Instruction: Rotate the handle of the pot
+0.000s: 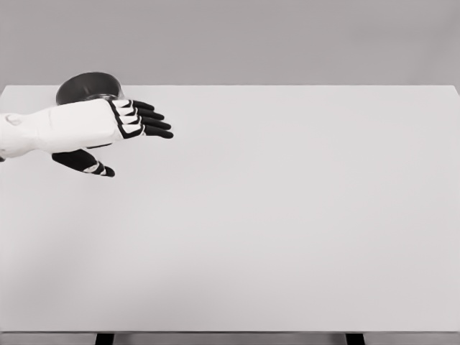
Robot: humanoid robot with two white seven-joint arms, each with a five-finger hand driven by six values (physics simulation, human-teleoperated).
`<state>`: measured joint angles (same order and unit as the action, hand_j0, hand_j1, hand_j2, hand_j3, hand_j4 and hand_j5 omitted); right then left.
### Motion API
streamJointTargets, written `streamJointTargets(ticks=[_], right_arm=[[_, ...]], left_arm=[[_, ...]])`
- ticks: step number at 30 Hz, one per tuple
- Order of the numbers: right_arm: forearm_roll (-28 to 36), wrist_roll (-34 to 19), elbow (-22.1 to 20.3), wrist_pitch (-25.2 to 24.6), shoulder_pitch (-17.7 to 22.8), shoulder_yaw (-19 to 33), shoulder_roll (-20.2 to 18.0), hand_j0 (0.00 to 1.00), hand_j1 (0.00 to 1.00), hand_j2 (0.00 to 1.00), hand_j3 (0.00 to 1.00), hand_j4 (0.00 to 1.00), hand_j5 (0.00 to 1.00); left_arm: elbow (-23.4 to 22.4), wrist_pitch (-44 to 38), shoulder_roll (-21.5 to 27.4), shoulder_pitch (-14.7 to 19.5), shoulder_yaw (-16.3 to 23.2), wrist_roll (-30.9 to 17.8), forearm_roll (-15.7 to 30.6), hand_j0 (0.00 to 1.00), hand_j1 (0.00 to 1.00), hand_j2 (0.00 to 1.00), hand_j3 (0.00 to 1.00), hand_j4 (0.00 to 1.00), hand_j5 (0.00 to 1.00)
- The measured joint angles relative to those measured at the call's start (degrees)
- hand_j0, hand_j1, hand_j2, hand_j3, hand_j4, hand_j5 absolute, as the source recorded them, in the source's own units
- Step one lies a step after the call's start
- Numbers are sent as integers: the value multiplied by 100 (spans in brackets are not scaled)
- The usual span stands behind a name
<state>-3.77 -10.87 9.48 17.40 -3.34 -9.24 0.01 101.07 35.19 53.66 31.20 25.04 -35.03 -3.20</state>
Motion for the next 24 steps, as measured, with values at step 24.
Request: streamJointTargets(ticks=[24], right_arm=[[0, 1, 1, 0, 0, 0, 0, 100, 100, 100, 100, 100, 100]], left_arm=[[0, -2836, -443, -703, -371, 1432, -1614, 100, 100, 100, 100, 100, 100]])
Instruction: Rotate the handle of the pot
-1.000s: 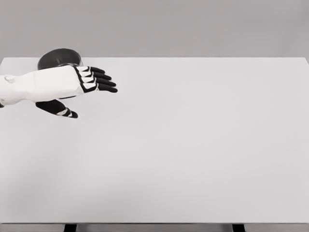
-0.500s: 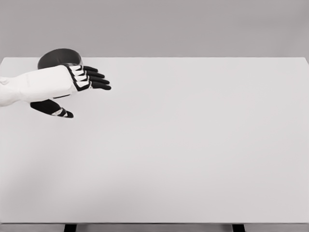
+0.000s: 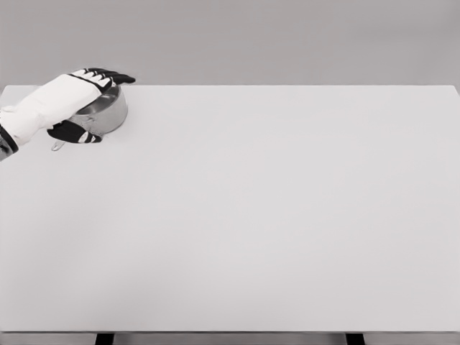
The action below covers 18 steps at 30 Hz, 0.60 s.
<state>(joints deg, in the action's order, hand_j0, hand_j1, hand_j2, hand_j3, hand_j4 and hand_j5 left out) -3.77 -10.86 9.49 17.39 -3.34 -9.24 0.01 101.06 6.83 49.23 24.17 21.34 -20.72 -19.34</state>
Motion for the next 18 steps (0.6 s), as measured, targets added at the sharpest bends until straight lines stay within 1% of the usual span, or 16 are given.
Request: streamJointTargets(ticks=[4, 9, 13, 18], right_arm=[[0, 1, 0, 0, 0, 0, 0, 100, 100, 100, 100, 100, 100], [0, 0, 0, 0, 0, 0, 0, 100, 100, 100, 100, 100, 100], [0, -1, 0, 0, 0, 0, 0, 100, 100, 100, 100, 100, 100], [0, -1, 0, 0, 0, 0, 0, 100, 100, 100, 100, 100, 100]], left_arm=[[0, -425, -68, 0, 13, -11, -391, 100, 100, 100, 100, 100, 100], [-36, -558, -206, 9, 26, 22, -573, 100, 100, 100, 100, 100, 100], [-181, -586, -355, 9, 62, 31, -875, 100, 100, 100, 100, 100, 100], [-573, -586, -586, 26, 77, 30, -1083, 100, 100, 100, 100, 100, 100]])
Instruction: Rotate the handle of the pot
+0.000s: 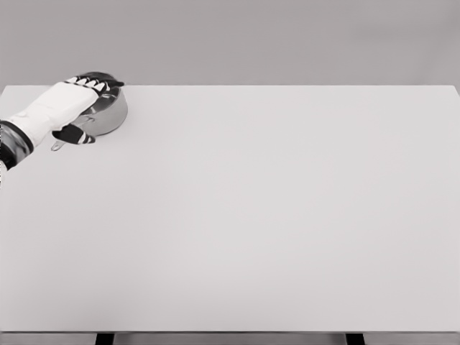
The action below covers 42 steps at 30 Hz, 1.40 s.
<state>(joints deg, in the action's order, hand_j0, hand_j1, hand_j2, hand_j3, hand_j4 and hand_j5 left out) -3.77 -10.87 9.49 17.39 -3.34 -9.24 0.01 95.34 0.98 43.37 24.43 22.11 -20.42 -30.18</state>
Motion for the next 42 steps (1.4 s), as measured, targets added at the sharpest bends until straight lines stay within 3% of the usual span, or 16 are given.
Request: streamJointTargets(ticks=[9, 42], right_arm=[[0, 0, -1, 0, 0, 0, 0, 100, 100, 100, 100, 100, 100], [0, 1, 0, 0, 0, 0, 0, 100, 100, 100, 100, 100, 100]], left_arm=[[-486, 6, -327, 97, 15, -25, -56, 100, 100, 100, 100, 100, 100], [-1446, 51, -424, 299, 22, -18, -138, 100, 100, 100, 100, 100, 100]])
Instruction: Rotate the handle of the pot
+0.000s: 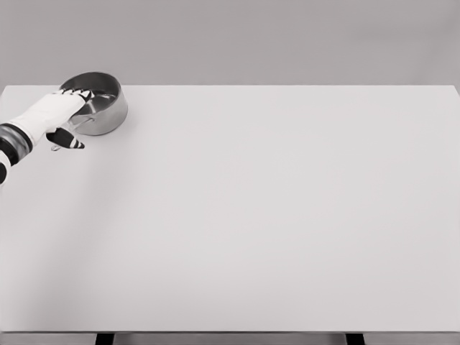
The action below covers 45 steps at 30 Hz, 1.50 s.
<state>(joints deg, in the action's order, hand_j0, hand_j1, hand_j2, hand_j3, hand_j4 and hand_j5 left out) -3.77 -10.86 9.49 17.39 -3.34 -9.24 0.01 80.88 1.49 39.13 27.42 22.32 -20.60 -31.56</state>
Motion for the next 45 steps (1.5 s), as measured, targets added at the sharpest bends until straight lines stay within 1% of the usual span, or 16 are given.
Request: streamJointTargets(ticks=[15, 31, 45], right_arm=[[0, 1, 0, 0, 0, 0, 0, 100, 100, 100, 100, 100, 100], [0, 1, -1, 0, 0, 0, 0, 100, 100, 100, 100, 100, 100], [0, -1, 0, 0, 0, 0, 0, 100, 100, 100, 100, 100, 100]], left_arm=[[-49, 0, -8, 26, -10, 14, -117, 100, 100, 100, 100, 100, 100], [137, -18, 17, 9, -15, 28, -641, 100, 100, 100, 100, 100, 100], [144, -36, 67, 0, -36, 27, -984, 100, 100, 100, 100, 100, 100]])
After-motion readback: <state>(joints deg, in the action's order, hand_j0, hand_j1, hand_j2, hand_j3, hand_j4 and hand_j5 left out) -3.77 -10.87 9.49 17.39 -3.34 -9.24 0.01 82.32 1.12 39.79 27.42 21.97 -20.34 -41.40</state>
